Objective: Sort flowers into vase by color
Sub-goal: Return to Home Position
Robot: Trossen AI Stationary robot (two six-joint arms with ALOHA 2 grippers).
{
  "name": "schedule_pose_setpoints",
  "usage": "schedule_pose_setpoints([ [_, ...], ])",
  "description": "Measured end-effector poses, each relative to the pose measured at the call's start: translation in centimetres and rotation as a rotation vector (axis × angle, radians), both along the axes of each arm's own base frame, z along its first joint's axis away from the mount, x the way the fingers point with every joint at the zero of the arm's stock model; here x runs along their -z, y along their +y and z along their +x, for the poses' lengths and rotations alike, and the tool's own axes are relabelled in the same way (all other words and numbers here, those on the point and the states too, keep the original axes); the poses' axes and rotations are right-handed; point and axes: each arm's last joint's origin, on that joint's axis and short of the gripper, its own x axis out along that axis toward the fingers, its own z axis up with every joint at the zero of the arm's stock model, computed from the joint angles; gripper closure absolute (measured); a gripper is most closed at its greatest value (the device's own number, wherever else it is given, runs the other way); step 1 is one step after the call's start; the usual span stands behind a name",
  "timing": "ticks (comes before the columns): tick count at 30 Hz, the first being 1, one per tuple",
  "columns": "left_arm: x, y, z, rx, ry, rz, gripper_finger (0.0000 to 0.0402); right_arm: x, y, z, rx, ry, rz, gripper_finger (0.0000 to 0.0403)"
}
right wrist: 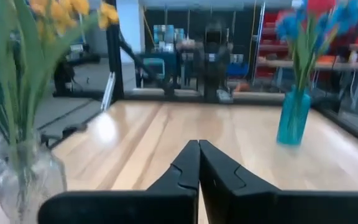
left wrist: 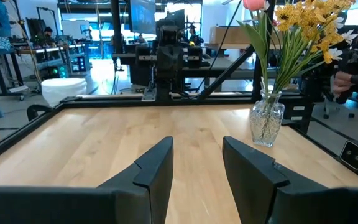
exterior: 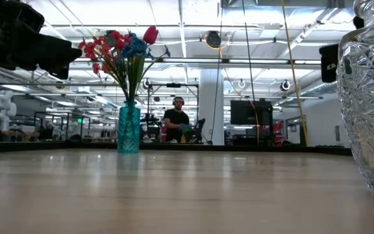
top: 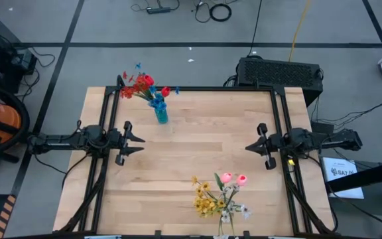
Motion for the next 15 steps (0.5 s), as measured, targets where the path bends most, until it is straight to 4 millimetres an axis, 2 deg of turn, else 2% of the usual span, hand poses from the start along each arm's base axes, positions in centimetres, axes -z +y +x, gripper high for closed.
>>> schedule_pose_setpoints([
  [6,-0.01,0.00,0.00,-0.001,-0.001,0.000,0.0256,0.48,-0.05,0.20,0.026,0.070,0.063,0.0403],
  [15,0.00,0.00,0.00,-0.001,0.000,0.000,0.0256,0.50,-0.05,0.23,0.025,0.081,0.118,0.0403],
])
